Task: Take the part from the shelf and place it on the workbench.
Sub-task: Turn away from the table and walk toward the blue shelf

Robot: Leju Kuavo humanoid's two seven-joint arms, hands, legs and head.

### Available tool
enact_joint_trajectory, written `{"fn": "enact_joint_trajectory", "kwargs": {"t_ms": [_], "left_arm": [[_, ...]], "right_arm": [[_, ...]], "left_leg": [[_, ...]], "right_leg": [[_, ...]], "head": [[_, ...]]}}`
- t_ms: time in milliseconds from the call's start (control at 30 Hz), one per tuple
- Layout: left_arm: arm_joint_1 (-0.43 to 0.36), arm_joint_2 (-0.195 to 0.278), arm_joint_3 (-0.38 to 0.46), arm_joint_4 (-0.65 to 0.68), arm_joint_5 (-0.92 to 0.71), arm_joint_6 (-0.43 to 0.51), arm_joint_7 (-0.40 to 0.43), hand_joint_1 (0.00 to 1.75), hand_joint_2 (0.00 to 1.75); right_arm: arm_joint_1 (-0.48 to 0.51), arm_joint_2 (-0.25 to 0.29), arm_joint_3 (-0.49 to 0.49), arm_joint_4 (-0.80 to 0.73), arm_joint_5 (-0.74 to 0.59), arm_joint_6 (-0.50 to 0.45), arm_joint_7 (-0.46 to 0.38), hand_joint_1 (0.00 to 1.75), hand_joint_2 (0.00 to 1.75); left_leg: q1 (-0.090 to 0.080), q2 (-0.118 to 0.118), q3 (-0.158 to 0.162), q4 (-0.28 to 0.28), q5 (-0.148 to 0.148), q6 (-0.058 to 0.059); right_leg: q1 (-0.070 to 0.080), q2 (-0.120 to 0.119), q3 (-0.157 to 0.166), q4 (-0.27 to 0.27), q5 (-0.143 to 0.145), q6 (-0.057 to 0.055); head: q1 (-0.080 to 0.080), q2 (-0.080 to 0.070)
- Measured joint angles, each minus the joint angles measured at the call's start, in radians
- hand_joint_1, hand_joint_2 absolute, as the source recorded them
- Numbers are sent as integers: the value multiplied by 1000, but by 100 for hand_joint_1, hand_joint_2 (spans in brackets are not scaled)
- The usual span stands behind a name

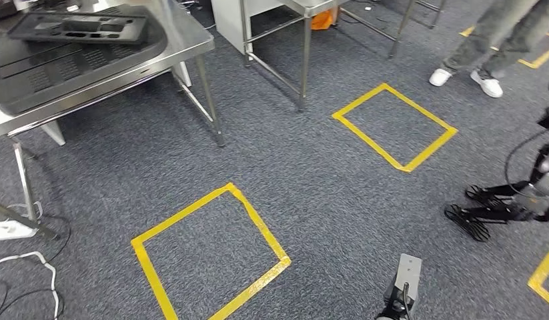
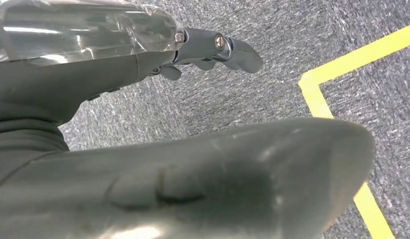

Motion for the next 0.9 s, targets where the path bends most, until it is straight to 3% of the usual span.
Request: {"fn": "enact_joint_trajectory", "kwargs": {"t_ms": [67, 100, 167, 233, 300, 367, 400, 467, 533, 567, 600, 633, 667, 733, 800, 900], "left_arm": [[3, 0, 0, 0, 0, 0, 0, 0, 0], [3, 0, 0, 0, 1, 0, 0, 0, 0], [3, 0, 0, 0, 1, 1, 1, 0, 0], [2, 0, 0, 0, 1, 2, 3, 0, 0], [2, 0, 0, 0, 1, 2, 6, 0, 0], [2, -1, 0, 0, 0, 2, 9, 0, 0], [1, -1, 0, 0, 0, 2, 10, 0, 0], [1, -2, -1, 0, 0, 2, 11, 0, 0], [2, -2, -1, 0, 0, 2, 14, 0, 0], [3, -2, -1, 0, 0, 2, 15, 0, 0], [3, -2, -1, 0, 0, 2, 17, 0, 0], [2, -2, -1, 0, 0, 2, 18, 0, 0], [2, -3, -1, 0, 0, 2, 19, 0, 0], [0, -4, -1, 0, 0, 1, 21, 0, 0], [-1, -4, -1, 0, 2, 1, 25, 0, 0], [-1, -5, -1, -1, 5, 1, 29, 0, 0]], "right_arm": [[1, 0, 0, 11, -3, 0, 0, 0, 0], [1, 0, 0, 16, -6, 0, 0, 0, 0], [1, 0, 0, 30, -18, 0, 2, 0, 0], [1, 0, -1, 46, -35, 0, 2, 0, 0], [1, 0, -1, 66, -55, 0, -2, 0, 0], [5, -2, -1, 93, -75, 0, -7, 0, 0], [7, -3, -2, 109, -85, 0, -9, 0, 0], [8, -4, -2, 143, -107, 0, -12, 0, 0], [7, -4, -2, 178, -129, 0, -16, 0, 0], [8, -4, -2, 194, -138, 0, -18, 0, 0], [10, -4, -2, 209, -143, 0, -20, 0, 0], [12, -4, -2, 223, -146, 0, -22, 0, 0], [12, -4, -2, 235, -148, 0, -23, 0, 0], [7, -6, 0, 262, -157, 0, -20, 0, 0], [0, -8, 7, 293, -176, 0, -11, 0, 0], [-9, -11, 28, 351, -220, 0, 12, 0, 0]], "left_leg": [[0, -6, -47, 97, -28, -2], [1, -7, -49, 96, -13, -2], [3, -17, -4, -12, 59, 1], [8, -47, 43, -131, 108, 5], [7, -62, 54, -167, 111, 12], [6, -48, 54, -172, 115, 25], [7, -41, 55, -176, 118, 32], [8, -23, 56, -181, 121, 43], [6, -5, 55, -181, 120, 48], [5, 4, 55, -181, 119, 48], [5, 11, 56, -180, 118, 48], [4, 18, 58, -180, 117, 47], [4, 24, 60, -180, 115, 45], [2, 35, 65, -180, 111, 39], [0, 43, 68, -181, 108, 29], [1, 41, 73, -175, 98, 10]], "right_leg": [[1, 13, -1, 2, 0, -1], [1, 21, 0, 3, -1, -1], [0, 38, 1, 7, -3, 2], [2, 53, -2, 16, -8, 10], [3, 66, -10, 21, -8, 20], [0, 70, -13, 22, -8, 30], [-1, 58, -17, 34, -18, 36], [-1, 23, -53, 116, -68, 45], [-2, 8, -115, 247, -130, 52], [-4, 7, -136, 292, -141, 54], [-5, 6, -139, 299, -133, 54], [-6, 3, -121, 264, -106, 53], [-6, -3, -87, 195, -68, 51], [0, -26, -23, 63, -19, 41], [8, -34, -6, 19, -14, 28], [7, -16, -3, 8, -6, 10]], "head": [[-9, 0], [-12, 0], [-16, 0], [-21, 0], [-21, 0], [-19, 0], [-16, 0], [-2, 0], [12, 0], [16, 0], [19, 0], [23, 0], [27, 0], [33, 0], [31, 0], [25, 0]]}}
